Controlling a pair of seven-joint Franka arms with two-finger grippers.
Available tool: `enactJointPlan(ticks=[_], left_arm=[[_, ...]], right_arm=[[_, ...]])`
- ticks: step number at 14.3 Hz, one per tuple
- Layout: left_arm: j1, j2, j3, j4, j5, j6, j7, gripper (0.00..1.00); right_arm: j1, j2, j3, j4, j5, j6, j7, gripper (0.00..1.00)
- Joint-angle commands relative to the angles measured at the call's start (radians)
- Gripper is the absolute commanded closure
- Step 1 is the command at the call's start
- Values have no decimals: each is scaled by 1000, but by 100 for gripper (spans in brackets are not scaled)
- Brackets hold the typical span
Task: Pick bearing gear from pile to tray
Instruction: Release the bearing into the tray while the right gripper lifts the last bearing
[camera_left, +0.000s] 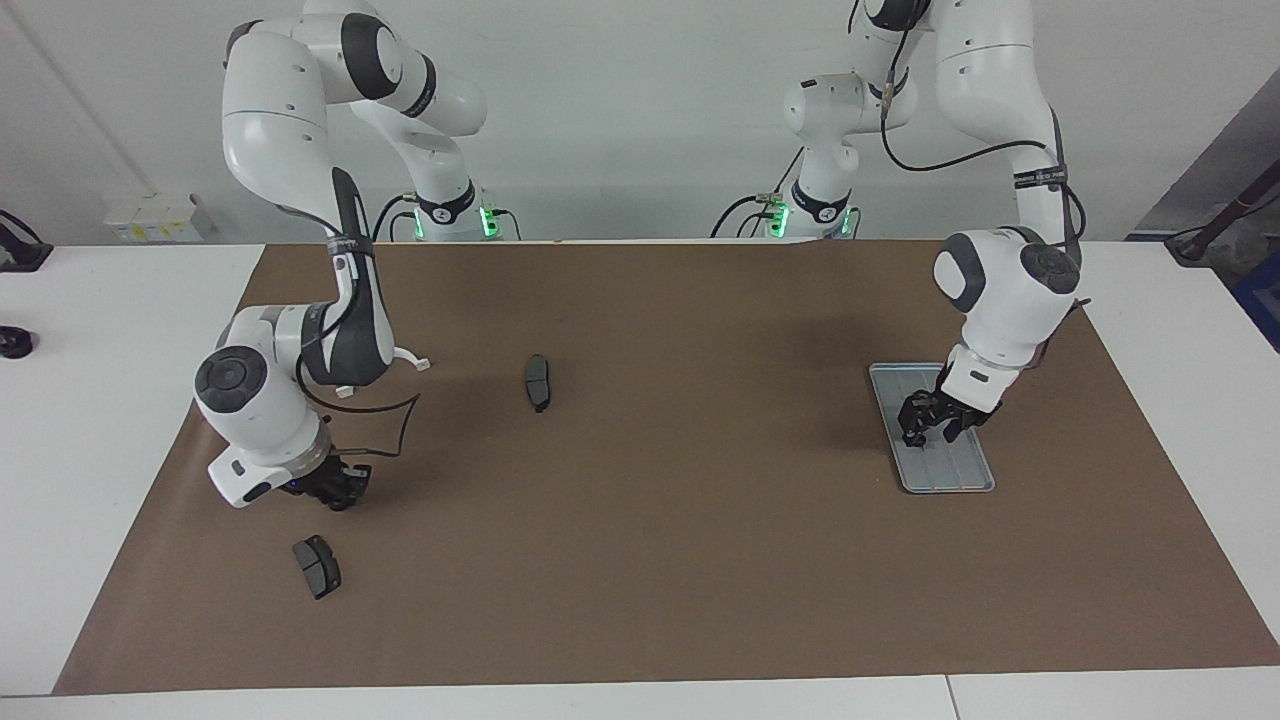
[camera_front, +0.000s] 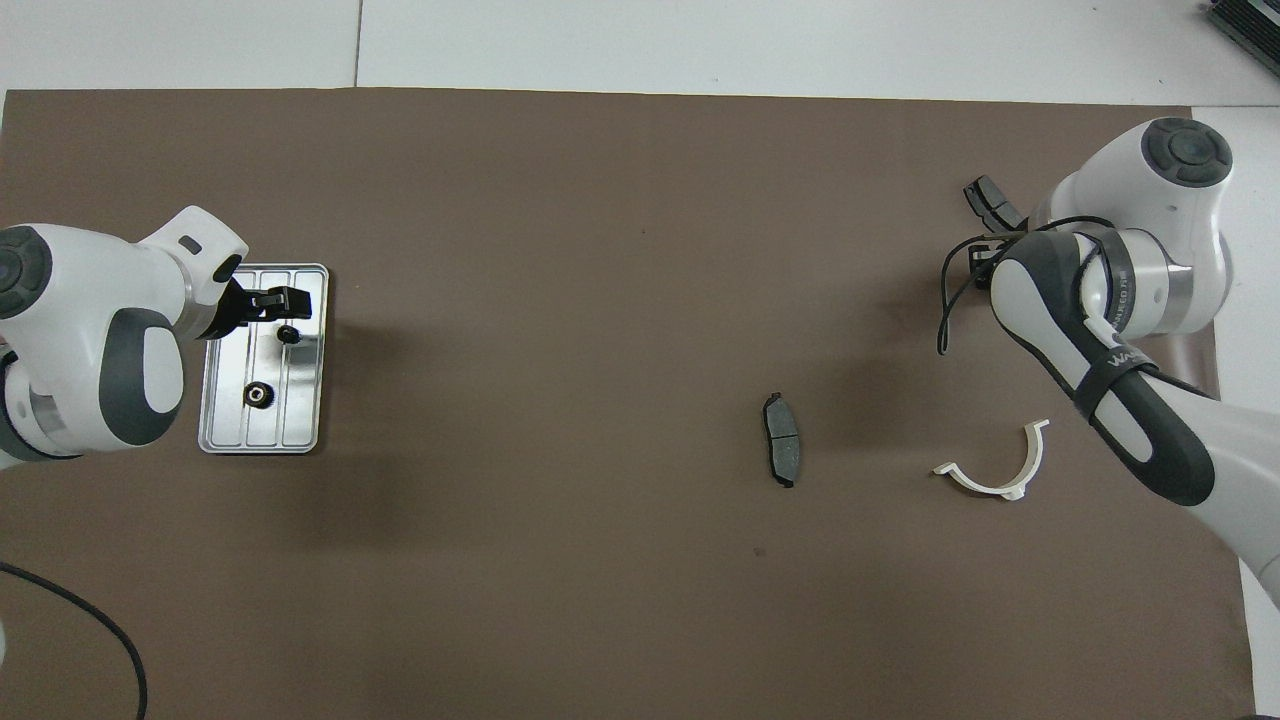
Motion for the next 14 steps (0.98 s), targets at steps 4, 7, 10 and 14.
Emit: enactJointPlan(ticks=[4, 7, 10, 14], left_arm=[[-6, -50, 0, 72, -16, -137, 13, 0], [-11, -99, -4, 107, -16, -229, 5, 0], [-46, -120, -3, 168, -14, -343, -30, 0], [-126, -120, -3, 198, -11, -380, -171, 0]], right_arm=[[34, -52, 99, 27, 2, 35, 27, 91], [43, -45, 184, 35, 2, 75, 33, 91], [169, -34, 195, 35, -1, 224, 96, 91], [348, -11, 193, 81, -8, 345, 266, 91]])
